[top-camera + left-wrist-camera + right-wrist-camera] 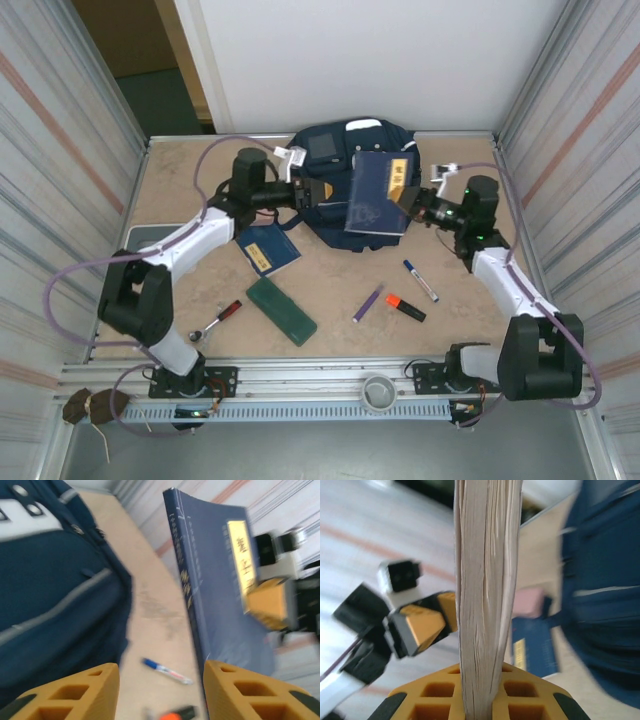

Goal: Pack books, pencil case, and school supplies into a backpack

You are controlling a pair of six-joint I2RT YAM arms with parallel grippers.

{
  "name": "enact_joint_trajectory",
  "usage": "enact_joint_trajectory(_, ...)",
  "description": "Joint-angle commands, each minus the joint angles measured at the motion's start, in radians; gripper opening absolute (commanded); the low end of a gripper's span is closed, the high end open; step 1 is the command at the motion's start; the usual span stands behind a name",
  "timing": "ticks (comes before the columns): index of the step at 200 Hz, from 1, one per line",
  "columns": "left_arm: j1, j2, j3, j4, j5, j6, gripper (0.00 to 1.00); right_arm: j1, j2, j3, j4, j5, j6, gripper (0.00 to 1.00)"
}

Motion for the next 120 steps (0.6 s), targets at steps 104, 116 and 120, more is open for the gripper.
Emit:
enact_joint_trajectory(104, -0.22, 0.694, 0.878, -0.777, -0.539, 0.909, 0.76, -0.229, -0.128, 0.055, -0.5, 0.2, -0.297, 0.0)
enact_joint_trajectory(116, -0.22, 0.736, 0.918, -0.797, -0.57, 0.916, 0.75, -0.229, -0.132, 0.049, -0.503, 0.195, -0.3, 0.01)
enact_joint_trajectory(120, -0.22, 0.747, 0.93, -0.805, -0.575, 0.92, 0.75, -0.229, -0.135, 0.046, -0.504, 0.196, -0.301, 0.01)
